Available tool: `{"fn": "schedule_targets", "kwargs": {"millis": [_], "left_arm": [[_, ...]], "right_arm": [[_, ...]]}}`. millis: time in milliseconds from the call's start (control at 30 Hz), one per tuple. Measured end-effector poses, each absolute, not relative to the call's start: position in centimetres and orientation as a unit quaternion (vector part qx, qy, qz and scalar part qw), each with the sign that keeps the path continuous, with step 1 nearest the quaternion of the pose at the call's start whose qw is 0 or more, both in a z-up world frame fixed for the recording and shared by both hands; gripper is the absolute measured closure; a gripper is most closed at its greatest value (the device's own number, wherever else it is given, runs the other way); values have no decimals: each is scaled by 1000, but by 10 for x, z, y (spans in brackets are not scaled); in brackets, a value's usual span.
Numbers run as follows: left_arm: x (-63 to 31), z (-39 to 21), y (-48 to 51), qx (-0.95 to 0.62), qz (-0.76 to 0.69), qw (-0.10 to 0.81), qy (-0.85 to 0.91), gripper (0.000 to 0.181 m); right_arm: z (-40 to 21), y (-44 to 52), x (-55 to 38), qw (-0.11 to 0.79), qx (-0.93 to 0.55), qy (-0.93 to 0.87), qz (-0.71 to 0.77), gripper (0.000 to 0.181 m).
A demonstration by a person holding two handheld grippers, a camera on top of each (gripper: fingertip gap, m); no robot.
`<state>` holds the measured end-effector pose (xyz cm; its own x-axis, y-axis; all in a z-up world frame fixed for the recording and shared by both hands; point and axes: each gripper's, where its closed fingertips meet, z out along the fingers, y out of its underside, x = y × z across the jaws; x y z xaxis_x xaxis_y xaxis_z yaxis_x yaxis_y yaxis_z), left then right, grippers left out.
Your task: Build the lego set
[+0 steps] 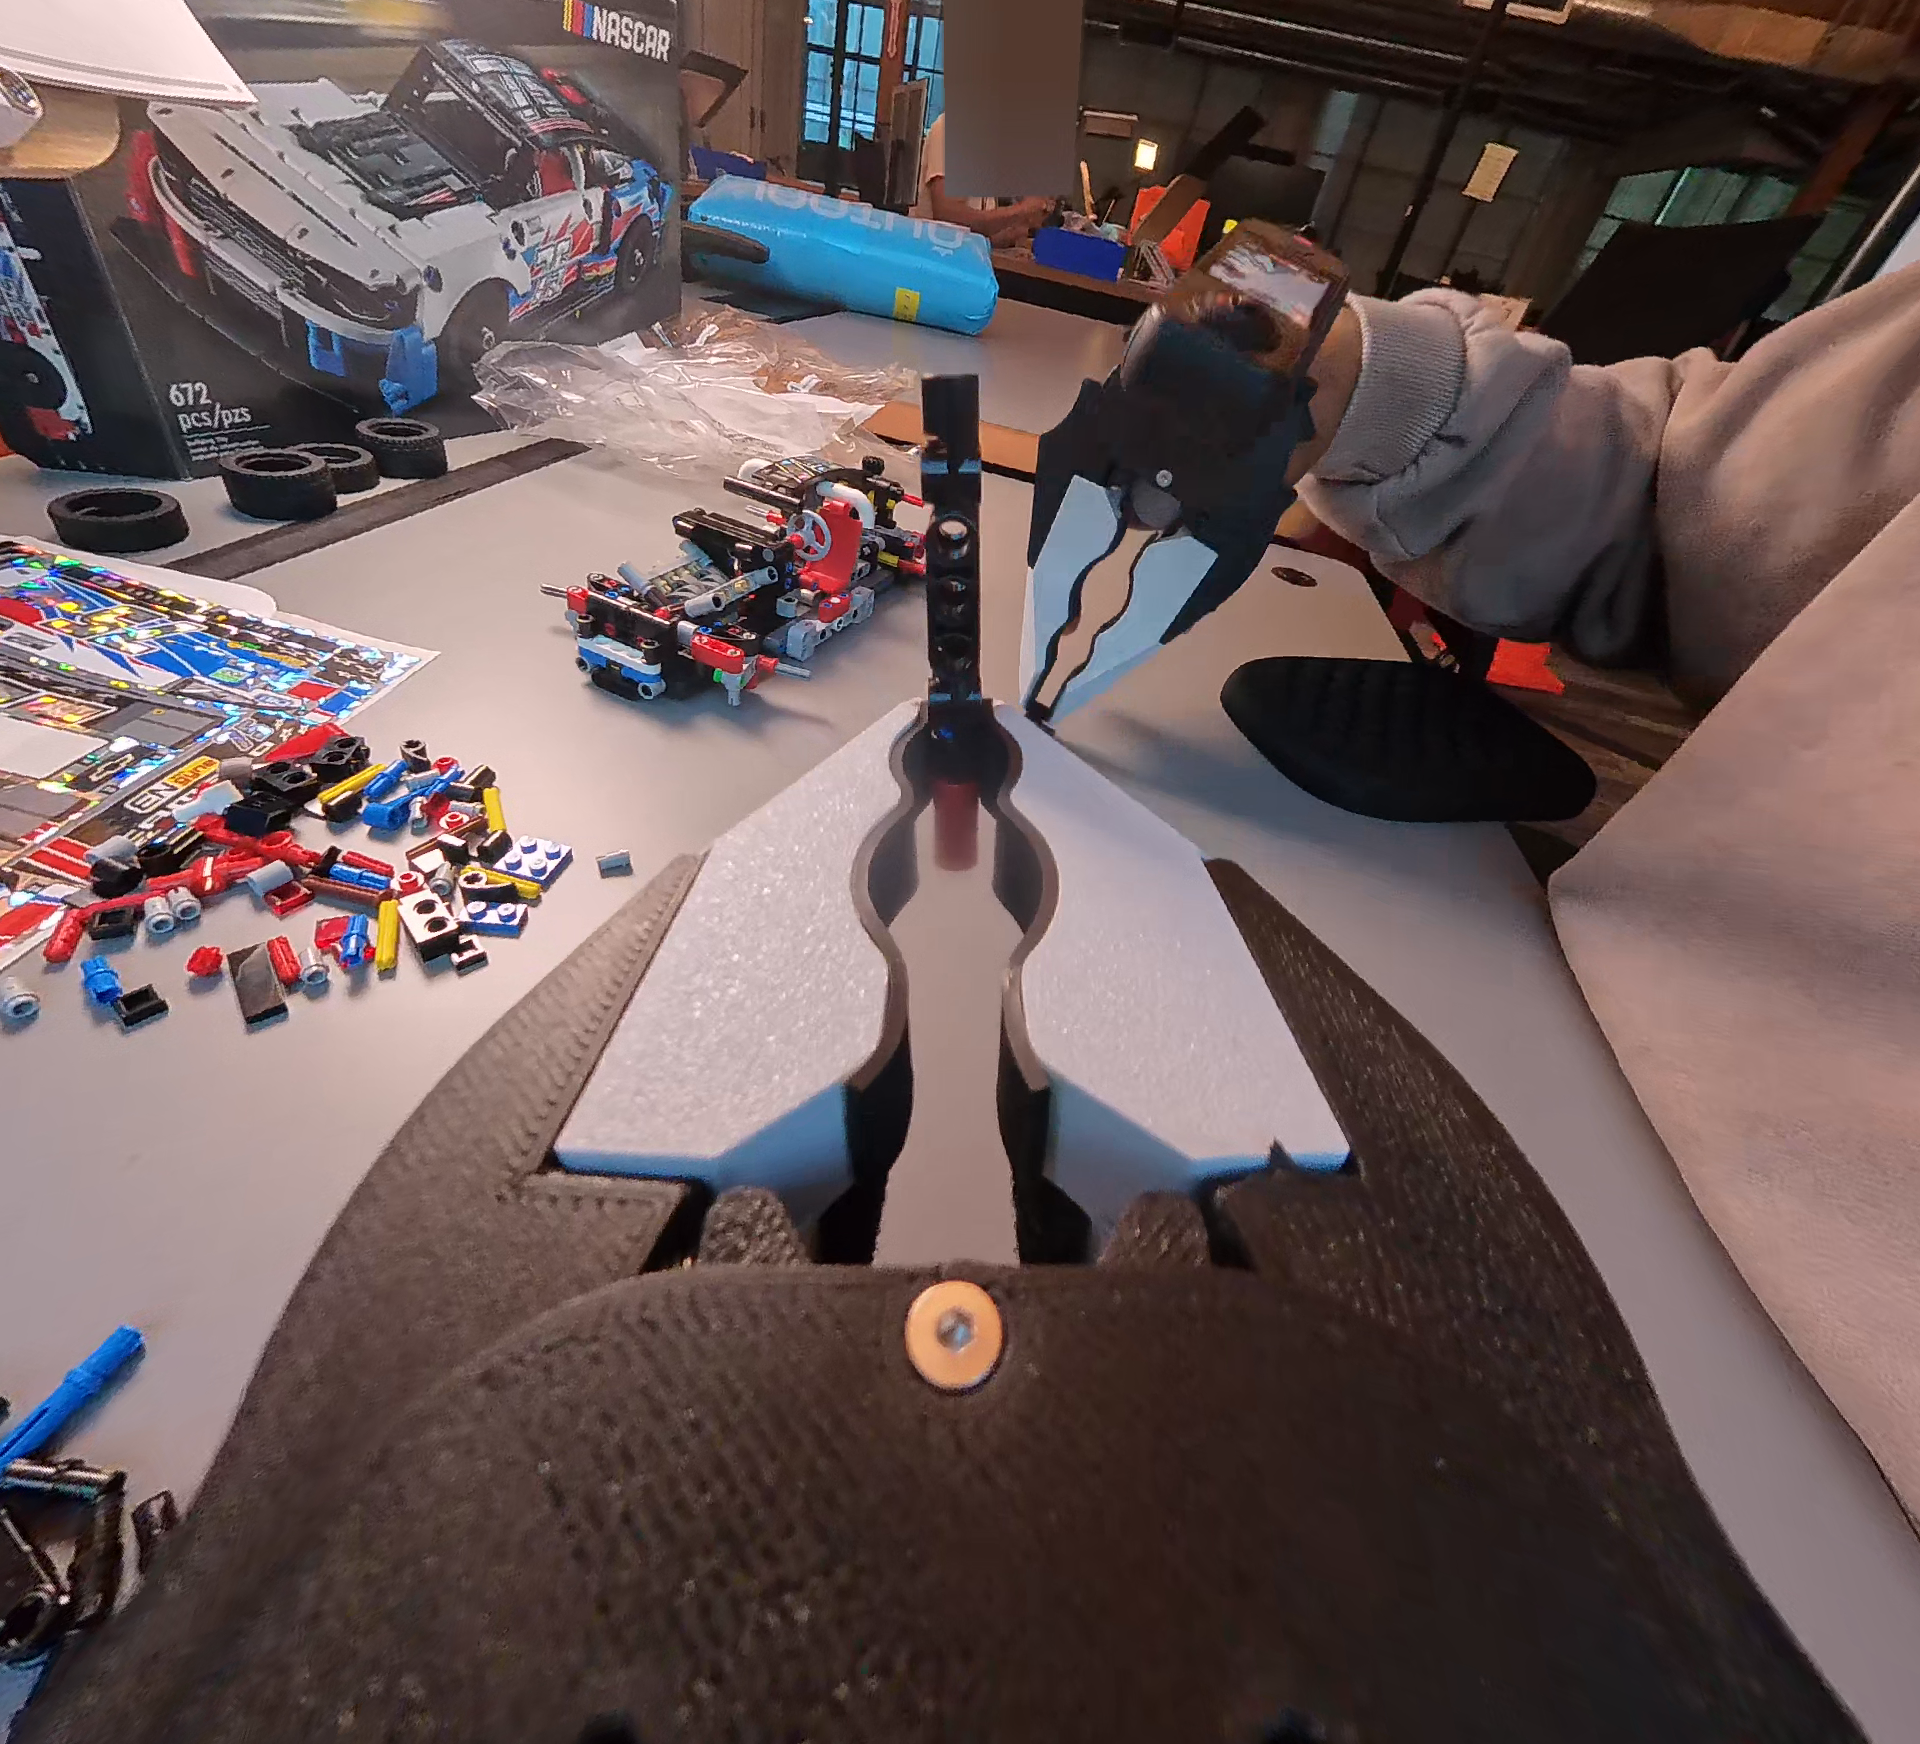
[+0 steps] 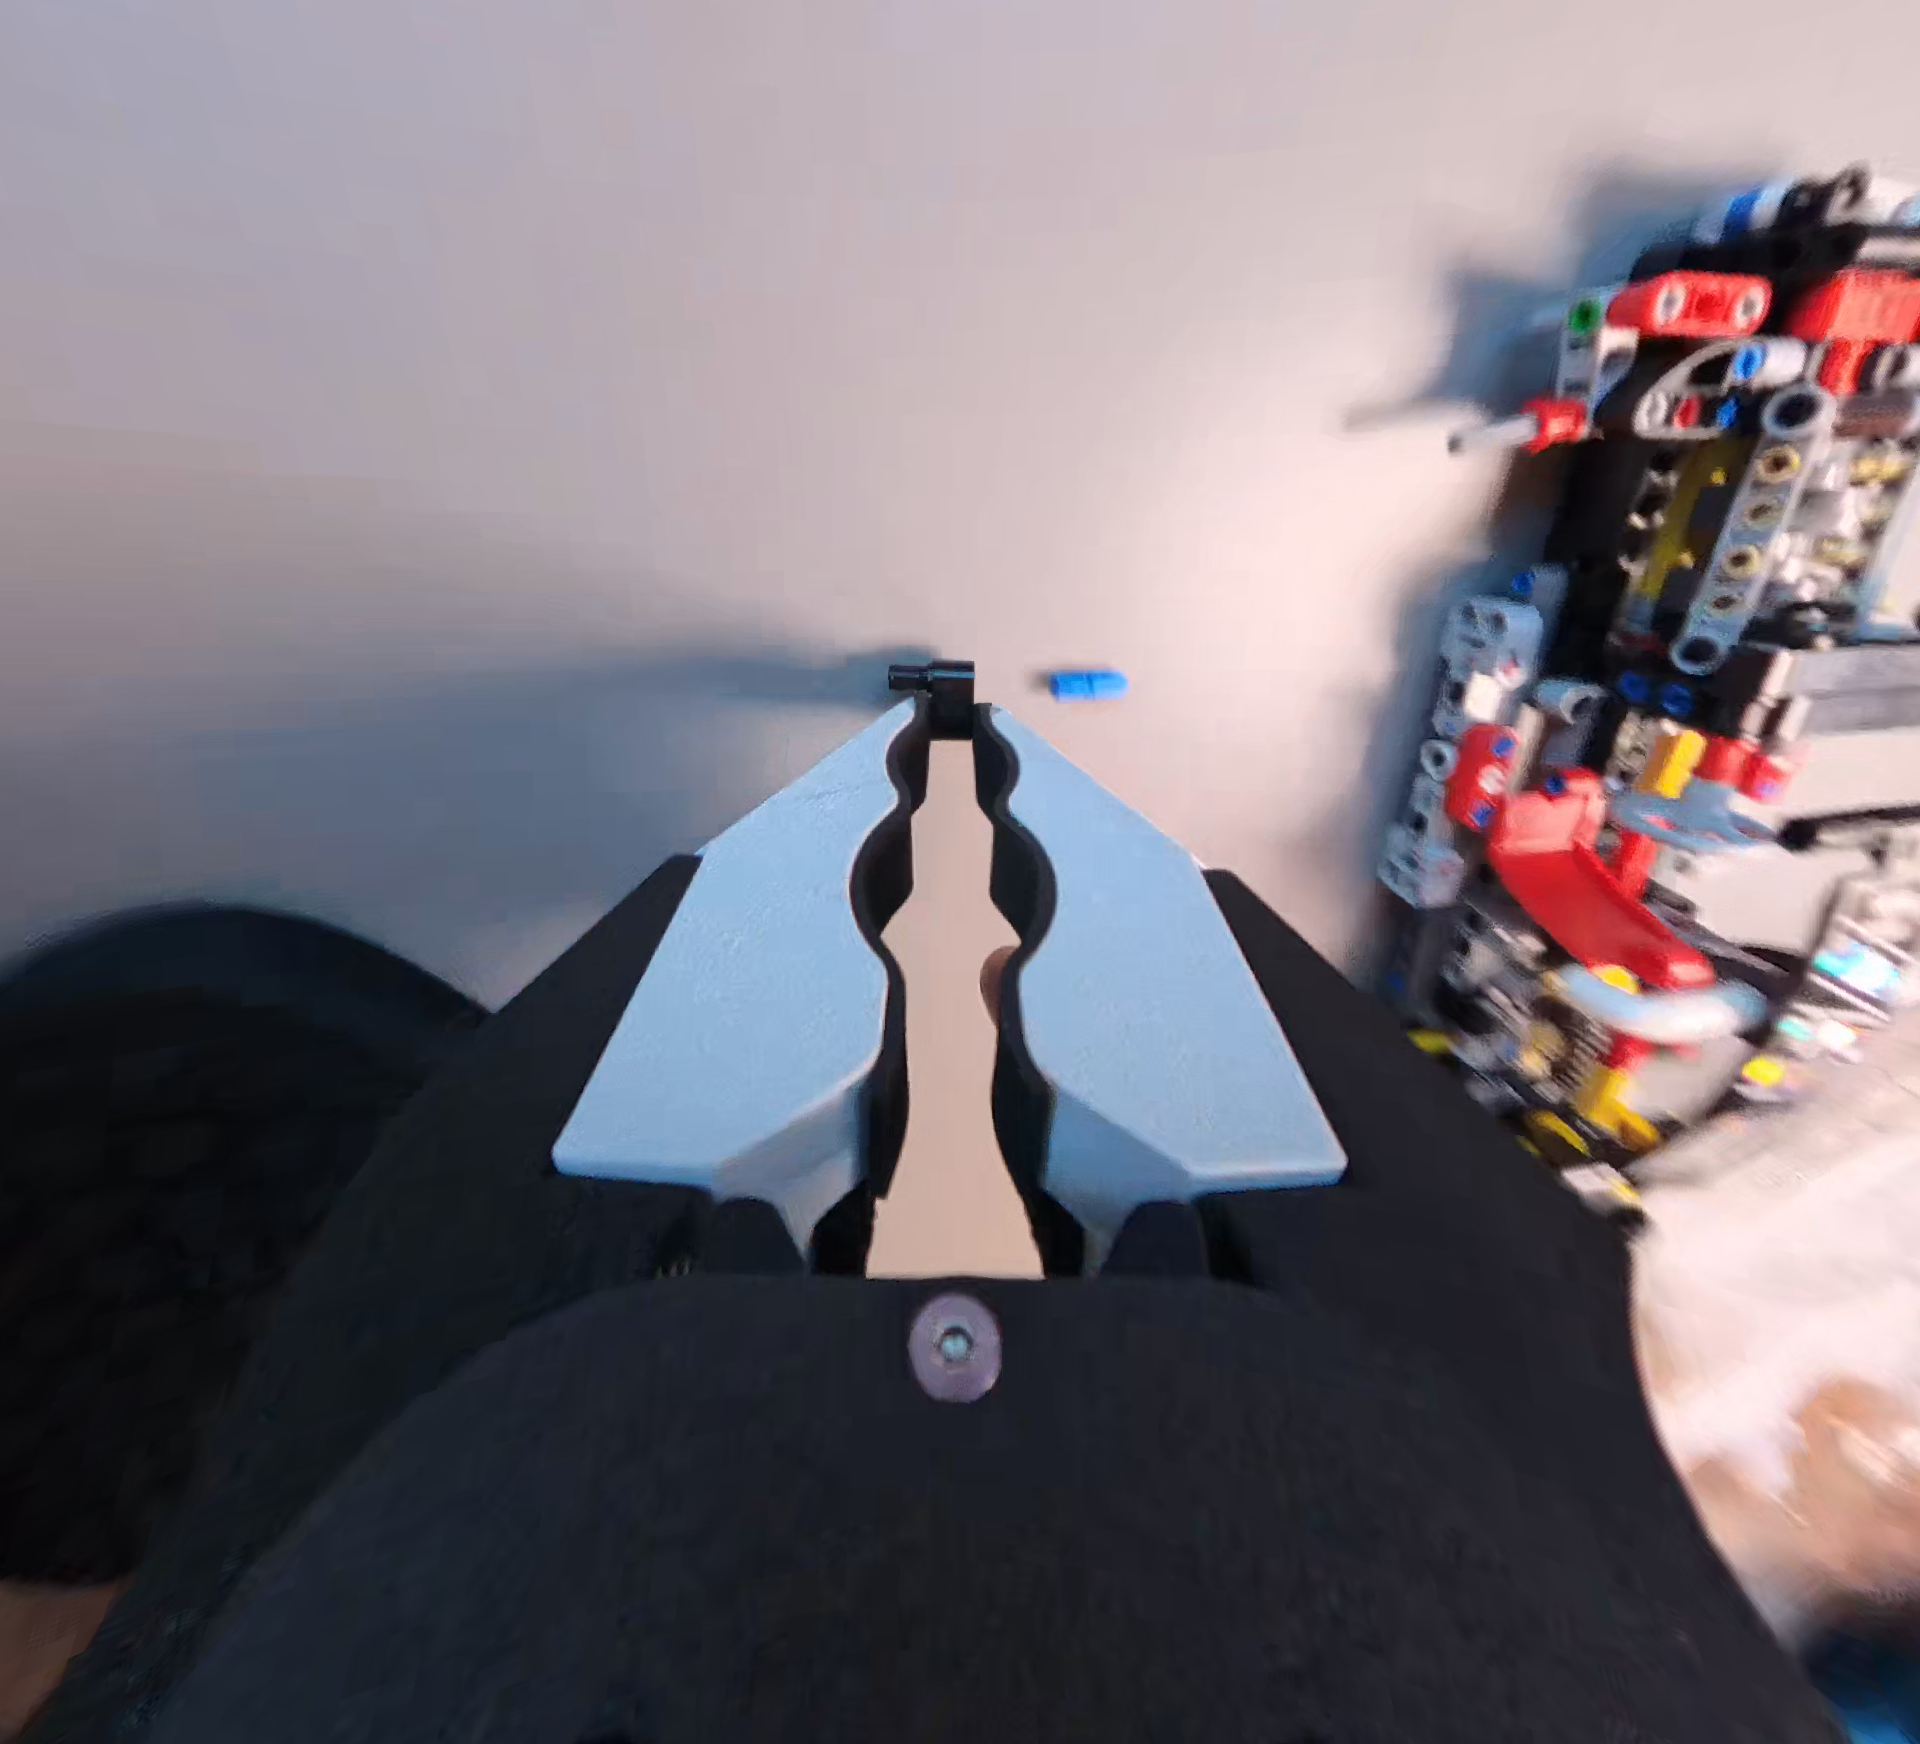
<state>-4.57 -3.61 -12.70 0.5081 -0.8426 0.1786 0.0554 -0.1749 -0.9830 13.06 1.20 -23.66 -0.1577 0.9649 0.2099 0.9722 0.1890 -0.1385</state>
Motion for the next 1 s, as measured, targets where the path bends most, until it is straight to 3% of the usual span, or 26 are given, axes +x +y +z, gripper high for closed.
{"fn": "schedule_targets", "kwargs": {"millis": [133, 233, 400, 633, 1000], "left_arm": [[-44, -129, -36, -660, -391, 565, 302, 176], [-46, -130, -35, -664, -387, 565, 300, 176], [-49, -129, -34, -664, -387, 567, 296, 176], [-48, -131, -34, -667, -387, 563, 298, 176], [-47, -138, -31, -674, -387, 555, 296, 176]], "right_arm": [[-233, 26, 162, 42, -581, -795, -169, 176], [-240, 22, 156, 5, -545, -816, -192, 172], [-235, 2, 113, 61, -561, -824, -50, 158], [-222, -5, 115, 121, -598, -784, 115, 163], [-237, -46, 106, 140, -586, -762, 238, 167]]}}
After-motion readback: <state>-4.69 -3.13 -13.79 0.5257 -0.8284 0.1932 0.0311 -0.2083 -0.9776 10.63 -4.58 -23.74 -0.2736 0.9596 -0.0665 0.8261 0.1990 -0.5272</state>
